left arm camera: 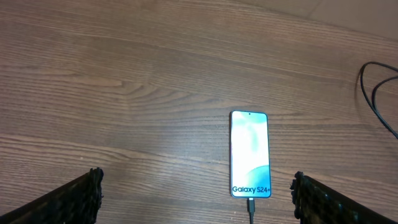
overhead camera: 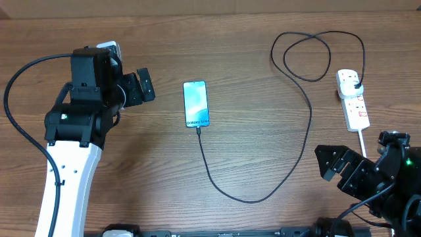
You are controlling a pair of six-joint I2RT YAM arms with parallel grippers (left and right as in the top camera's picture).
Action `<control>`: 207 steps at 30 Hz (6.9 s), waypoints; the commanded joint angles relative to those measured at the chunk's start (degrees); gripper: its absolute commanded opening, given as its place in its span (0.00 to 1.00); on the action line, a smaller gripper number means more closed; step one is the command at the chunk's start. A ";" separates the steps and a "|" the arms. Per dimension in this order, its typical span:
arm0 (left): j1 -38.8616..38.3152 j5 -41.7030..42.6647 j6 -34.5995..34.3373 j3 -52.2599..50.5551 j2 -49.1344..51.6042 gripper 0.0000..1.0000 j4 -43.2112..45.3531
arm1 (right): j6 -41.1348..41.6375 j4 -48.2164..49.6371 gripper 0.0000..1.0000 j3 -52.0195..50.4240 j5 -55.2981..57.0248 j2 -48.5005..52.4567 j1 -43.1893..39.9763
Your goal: Plug charger to phone and switch on socket
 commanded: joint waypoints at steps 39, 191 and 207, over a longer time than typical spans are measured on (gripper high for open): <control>-0.04 -1.01 -0.79 0.31 0.20 1.00 0.20 | -6.43 19.04 1.00 -20.94 -7.98 -15.15 0.92; -0.04 -1.22 1.22 0.31 0.20 1.00 0.17 | -25.27 83.45 1.00 -76.72 19.47 -42.80 10.54; 0.35 -2.03 3.76 -1.38 0.20 1.00 -8.81 | -25.27 83.45 1.00 -76.72 19.47 -42.80 10.54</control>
